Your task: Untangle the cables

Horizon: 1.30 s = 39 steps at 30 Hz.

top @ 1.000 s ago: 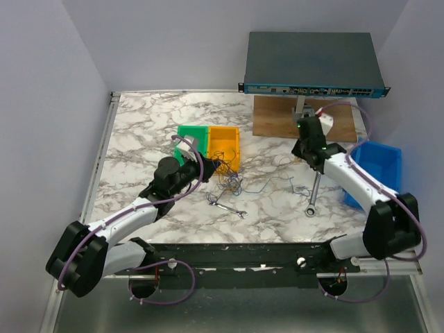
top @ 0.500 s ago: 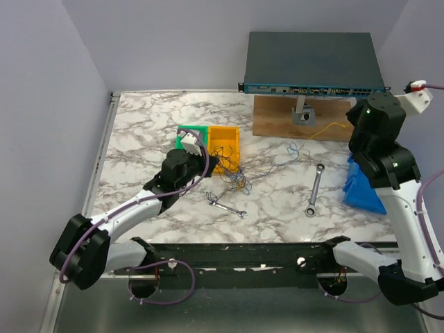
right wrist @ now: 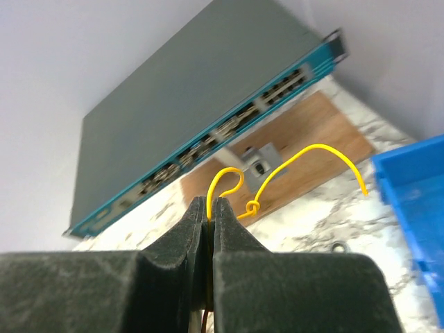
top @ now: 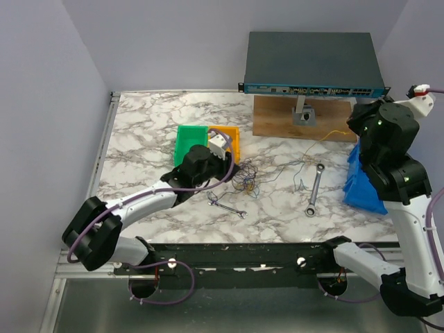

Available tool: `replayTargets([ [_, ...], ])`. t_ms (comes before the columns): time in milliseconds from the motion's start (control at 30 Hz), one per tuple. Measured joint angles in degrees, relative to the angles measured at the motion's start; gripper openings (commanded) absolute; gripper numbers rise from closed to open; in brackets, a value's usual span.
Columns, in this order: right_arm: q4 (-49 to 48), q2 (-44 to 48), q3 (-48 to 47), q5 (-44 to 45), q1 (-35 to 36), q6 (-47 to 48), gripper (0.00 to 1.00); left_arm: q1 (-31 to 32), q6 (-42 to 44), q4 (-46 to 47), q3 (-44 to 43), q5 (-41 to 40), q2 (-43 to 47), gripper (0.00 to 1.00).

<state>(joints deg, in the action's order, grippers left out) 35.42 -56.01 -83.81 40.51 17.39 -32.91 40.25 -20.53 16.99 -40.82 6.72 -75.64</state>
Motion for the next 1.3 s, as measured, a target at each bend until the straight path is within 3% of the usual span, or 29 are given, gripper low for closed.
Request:
replayTargets([
  [167, -1.07, -1.25, 0.44, -14.88, -0.11, -1.44, 0.01, 3.78, 3.48, 0.07, -2.99, 6.64, -3.15, 0.79],
  [200, -1.31, -1.84, 0.46, -17.86, -0.11, -1.88, 0.01, 3.89, 3.85, 0.17, -2.99, 8.15, -3.28, 0.92],
  [233, -1.53, -2.51, 0.46, -20.74, -0.11, -2.32, 0.01, 3.91, 4.09, 0.44, -2.89, 9.49, -3.28, 0.97],
  [500, -3.91, -5.01, 0.57, -38.47, -0.11, -6.8, 0.01, 4.04, 5.29, 7.54, -0.37, 16.44, -3.26, 0.99],
  [833, -7.23, -4.81, 1.16, -48.33, -0.11, -10.86, 0.01, 7.1, 8.57, 17.64, 1.92, 16.85, -4.22, 0.93],
  [1067, -7.58, -4.68, 2.36, -50.14, -0.11, -12.13, 0.01, 10.62, 10.4, 15.96, -5.05, 16.35, -11.98, 0.81],
  [1133, -7.76, -4.68, 2.36, -50.29, -0.11, -12.31, 0.01, 11.54, 10.82, 14.23, -7.56, 16.09, -13.97, 0.72],
  [1167, -7.89, -4.68, 2.36, -50.36, -0.11, -12.39, 0.01, 11.85, 10.95, 13.25, -9.03, 15.82, -15.06, 0.56],
  [1233, -8.07, -4.55, 2.38, -50.49, -0.11, -12.66, 0.01, 12.15, 11.06, 11.78, -10.64, 15.63, -16.26, 0.07],
  [1267, -8.11, -4.44, 2.38, -50.51, -0.11, -12.74, 0.01, 12.22, 11.15, 11.04, -11.3, 15.54, -16.7, 0.0],
  [1300, -8.13, -4.28, 2.38, -50.49, -0.11, -12.76, 0.01, 12.24, 11.39, 10.29, -11.93, 15.39, -17.14, 0.0],
])
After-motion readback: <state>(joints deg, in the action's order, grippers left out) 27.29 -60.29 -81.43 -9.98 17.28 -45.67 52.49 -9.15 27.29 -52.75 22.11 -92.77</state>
